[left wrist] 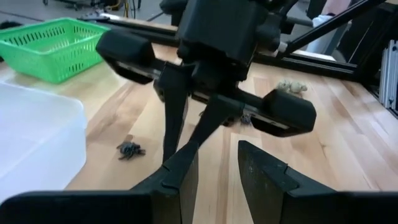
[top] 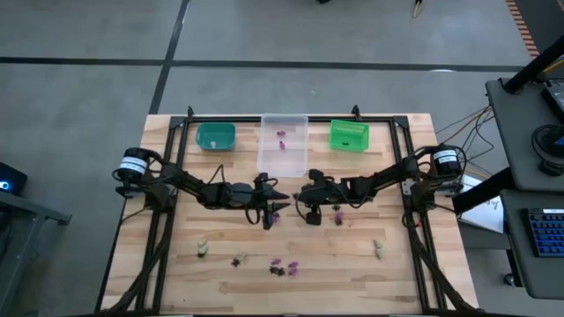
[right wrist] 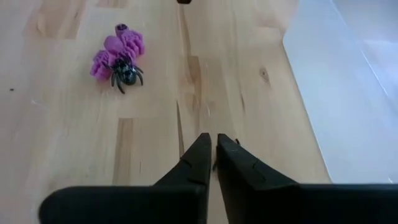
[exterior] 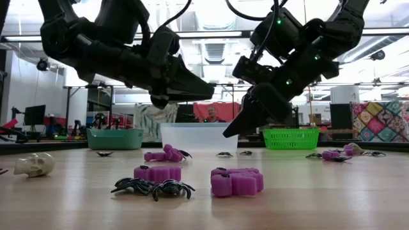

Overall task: Sort Halloween decoration
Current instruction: Put the black spider toy into the green bin

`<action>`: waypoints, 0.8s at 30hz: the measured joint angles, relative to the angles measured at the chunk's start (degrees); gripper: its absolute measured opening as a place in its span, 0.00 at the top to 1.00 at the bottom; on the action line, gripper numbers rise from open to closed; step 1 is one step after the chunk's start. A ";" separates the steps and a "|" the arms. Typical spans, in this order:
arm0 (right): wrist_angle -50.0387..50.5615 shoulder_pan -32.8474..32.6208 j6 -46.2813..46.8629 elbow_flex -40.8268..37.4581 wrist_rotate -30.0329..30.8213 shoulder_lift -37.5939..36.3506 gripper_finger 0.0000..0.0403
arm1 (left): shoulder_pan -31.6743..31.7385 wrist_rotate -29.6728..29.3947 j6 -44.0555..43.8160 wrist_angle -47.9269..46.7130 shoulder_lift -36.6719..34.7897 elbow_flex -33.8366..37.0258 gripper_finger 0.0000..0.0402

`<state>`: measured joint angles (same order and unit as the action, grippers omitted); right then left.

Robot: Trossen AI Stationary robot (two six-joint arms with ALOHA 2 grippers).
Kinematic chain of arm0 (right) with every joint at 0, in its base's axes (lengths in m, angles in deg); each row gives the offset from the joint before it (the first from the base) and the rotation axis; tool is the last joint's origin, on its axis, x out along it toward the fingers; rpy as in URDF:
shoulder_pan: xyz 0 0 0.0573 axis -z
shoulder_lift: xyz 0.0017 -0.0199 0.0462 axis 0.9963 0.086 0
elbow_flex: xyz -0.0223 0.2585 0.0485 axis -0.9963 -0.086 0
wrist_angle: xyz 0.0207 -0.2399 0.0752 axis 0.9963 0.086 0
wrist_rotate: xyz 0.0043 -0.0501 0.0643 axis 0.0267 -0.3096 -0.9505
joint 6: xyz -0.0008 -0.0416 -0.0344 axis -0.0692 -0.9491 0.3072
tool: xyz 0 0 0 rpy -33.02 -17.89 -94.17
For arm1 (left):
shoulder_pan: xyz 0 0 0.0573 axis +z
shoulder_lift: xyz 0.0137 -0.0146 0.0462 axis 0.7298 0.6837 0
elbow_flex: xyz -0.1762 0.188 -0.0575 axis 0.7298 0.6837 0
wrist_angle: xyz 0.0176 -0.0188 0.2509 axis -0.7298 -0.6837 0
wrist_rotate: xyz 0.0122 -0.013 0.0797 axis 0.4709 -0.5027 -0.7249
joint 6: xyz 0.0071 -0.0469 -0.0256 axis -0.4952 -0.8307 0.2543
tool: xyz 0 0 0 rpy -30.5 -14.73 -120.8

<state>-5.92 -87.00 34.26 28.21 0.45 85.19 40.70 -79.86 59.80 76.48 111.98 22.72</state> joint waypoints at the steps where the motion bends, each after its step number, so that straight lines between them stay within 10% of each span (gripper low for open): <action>1: -0.02 0.00 -0.09 0.16 -0.10 0.00 0.91 | 0.00 0.00 0.38 0.02 -0.16 -0.17 0.76; 12: -1.03 0.49 -1.48 0.40 -0.06 1.69 0.61 | 0.00 0.02 4.98 -1.38 -2.90 -0.08 0.76; 24: -3.21 3.25 0.73 1.48 -0.49 8.00 0.58 | 0.00 -0.02 12.35 -6.88 -8.52 -0.03 0.76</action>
<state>-9.13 -83.75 34.99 29.69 -0.04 93.19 40.70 -79.88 72.15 69.61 103.46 22.70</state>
